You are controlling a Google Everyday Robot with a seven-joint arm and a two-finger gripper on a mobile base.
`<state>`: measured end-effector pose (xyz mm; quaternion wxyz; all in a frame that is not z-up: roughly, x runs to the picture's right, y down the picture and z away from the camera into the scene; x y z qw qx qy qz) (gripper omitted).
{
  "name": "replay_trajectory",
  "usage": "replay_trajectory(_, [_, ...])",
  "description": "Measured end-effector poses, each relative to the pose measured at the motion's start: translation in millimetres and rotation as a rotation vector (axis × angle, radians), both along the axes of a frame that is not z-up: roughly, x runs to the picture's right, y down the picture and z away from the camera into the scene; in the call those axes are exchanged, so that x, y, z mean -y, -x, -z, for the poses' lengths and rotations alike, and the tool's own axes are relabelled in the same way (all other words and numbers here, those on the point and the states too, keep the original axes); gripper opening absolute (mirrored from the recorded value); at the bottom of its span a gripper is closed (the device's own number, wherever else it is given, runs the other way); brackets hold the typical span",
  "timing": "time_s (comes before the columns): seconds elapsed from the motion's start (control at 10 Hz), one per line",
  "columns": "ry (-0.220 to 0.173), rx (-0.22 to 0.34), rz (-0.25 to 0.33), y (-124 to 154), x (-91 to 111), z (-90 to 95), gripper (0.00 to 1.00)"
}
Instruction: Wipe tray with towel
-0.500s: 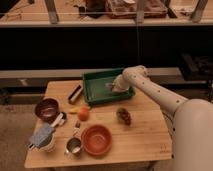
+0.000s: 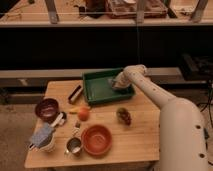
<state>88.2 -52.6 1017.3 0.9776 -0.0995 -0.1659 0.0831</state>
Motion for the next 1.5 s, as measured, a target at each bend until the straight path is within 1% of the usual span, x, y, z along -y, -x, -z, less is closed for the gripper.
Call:
replay_trajectory(0.1, [-0.010, 0.010, -0.002, 3.8, 7.3, -8.8, 0.00])
replay_trajectory(0.2, [-0.020, 0.028, 0.006, 13.3, 12.5, -14.0, 0.00])
replay_trajectory(0.3, [-0.023, 0.048, 0.013, 23.8, 13.4, -16.0, 0.00])
replay_trajectory(0.4, [-0.020, 0.075, 0.025, 39.7, 11.6, -19.0, 0.00])
replay_trajectory(0.6, [-0.005, 0.140, 0.061, 80.8, 6.3, -23.8, 0.00])
replay_trajectory(0.7, [0.004, 0.161, 0.077, 92.5, 2.6, -25.9, 0.00])
replay_trajectory(0.8, [0.018, 0.194, 0.110, 112.6, -4.5, -27.4, 0.00])
replay_trajectory(0.9, [0.023, 0.216, 0.141, 129.5, -10.0, -25.7, 0.00])
replay_trajectory(1.0, [0.025, 0.235, 0.169, 141.8, -16.2, -21.2, 0.00])
replay_trajectory(1.1, [0.026, 0.248, 0.199, 147.0, -22.2, -11.6, 0.00])
replay_trajectory(1.2, [0.032, 0.263, 0.229, 146.4, -32.2, 3.7, 0.00])
replay_trajectory(1.3, [0.039, 0.268, 0.243, 145.0, -38.9, 9.8, 0.00])
replay_trajectory(1.5, [0.073, 0.275, 0.271, 143.9, -61.2, 29.9, 0.00])
